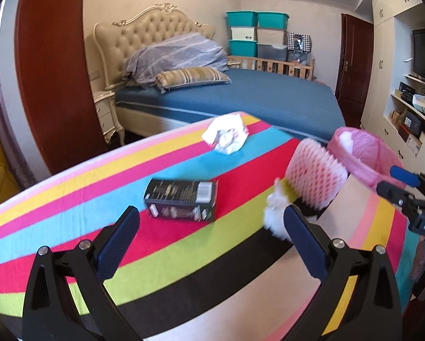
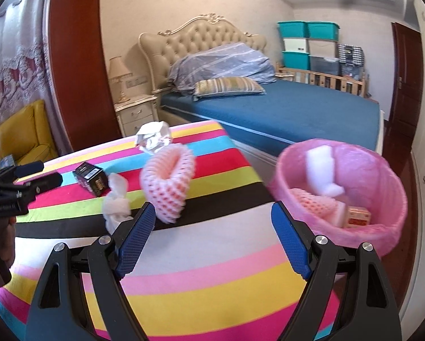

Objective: Collect trash
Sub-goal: 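Move both tools back over the table toward the remaining trash, then grasp the white tissue with the left tool while the right tool grasps the pink net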

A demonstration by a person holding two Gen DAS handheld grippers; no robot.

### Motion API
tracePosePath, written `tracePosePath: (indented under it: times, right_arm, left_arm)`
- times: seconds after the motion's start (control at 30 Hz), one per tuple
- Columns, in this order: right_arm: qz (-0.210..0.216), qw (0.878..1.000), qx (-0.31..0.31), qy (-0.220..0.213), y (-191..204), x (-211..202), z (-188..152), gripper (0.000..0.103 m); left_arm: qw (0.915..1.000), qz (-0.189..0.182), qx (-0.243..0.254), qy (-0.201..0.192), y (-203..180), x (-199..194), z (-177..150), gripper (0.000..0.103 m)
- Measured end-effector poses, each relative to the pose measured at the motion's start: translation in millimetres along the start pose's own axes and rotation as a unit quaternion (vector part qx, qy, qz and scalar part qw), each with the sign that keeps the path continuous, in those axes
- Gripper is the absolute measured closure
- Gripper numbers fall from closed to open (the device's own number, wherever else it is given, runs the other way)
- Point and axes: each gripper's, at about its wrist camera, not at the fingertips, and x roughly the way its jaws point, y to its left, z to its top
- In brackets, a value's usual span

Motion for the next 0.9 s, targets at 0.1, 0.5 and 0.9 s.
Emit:
tracePosePath:
  times: [0.1,0.5,0.9]
  right_arm:
    - [0.011,1.0,-0.006,0.007,10.5,8.8,3.2,0.024]
    - [0.02,0.999,-0.011,0.046,39.9,62.1,18.5,0.024]
    - [0.01,0.997,-0.045,0.057,46.2,73.6,21.4,0.06]
  left_arm:
    - [1.0,0.006,0.0,0.008,4.5,-1.9,-10.8,0.005]
    - [0.9993,0.008,-0.001,0.036,8.9,-1.3,-38.0,0.005]
    - [0.998,-0.008,0.017,0.06,-22.9,14.5,-38.9,0.005]
